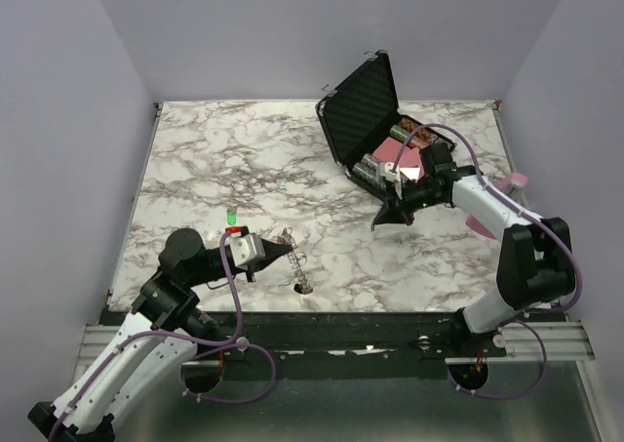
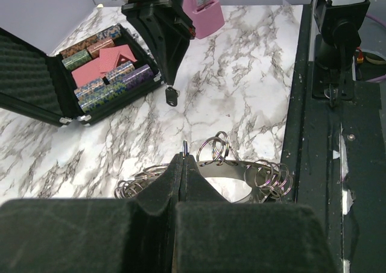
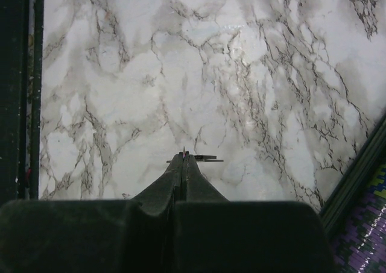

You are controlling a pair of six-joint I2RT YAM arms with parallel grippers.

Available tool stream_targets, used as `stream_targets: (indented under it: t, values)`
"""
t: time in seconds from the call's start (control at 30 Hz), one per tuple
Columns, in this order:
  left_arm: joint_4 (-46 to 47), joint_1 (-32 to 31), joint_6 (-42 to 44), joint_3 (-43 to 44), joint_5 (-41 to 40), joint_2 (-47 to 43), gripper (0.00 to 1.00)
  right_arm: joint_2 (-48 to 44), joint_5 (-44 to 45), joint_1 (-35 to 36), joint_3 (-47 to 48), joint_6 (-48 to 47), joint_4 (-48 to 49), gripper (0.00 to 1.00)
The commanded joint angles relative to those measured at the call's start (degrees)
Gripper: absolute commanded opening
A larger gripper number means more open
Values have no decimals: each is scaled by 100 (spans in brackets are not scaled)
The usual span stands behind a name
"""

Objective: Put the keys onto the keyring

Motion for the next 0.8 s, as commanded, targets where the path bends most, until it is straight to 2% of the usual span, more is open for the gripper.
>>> stream_targets:
  t: [0.0,0.07,0.1,0.23,0.27,0.43,0.77]
  values:
    - [345,36,-15,42,115,-100,0,-313,-945,1,-243,-605,-101,1]
    - [441,36,-24,-2,185,-144,0,-296,-1454,1,-235,-1315,-529,1]
    - [520,36,-16,-46,282,-179,0,-252,-1761,1,-208,-2015,-976,1]
    - [925,36,-94,-231,607,-284,0,230,-2291,10,19,-5949,-3829,0]
    - [1160,44,-173,-283,686,-302,0,405,-2327,19,142,-6430,-4159,1]
    - [1865,-17,-683,-416,792,-276,0,-57,-2318,405,310,-6418,-4153,0]
    - [2182,-843,-938,-161,-226,-13,0,-788,-2546,906,1856,-3932,-4144,1]
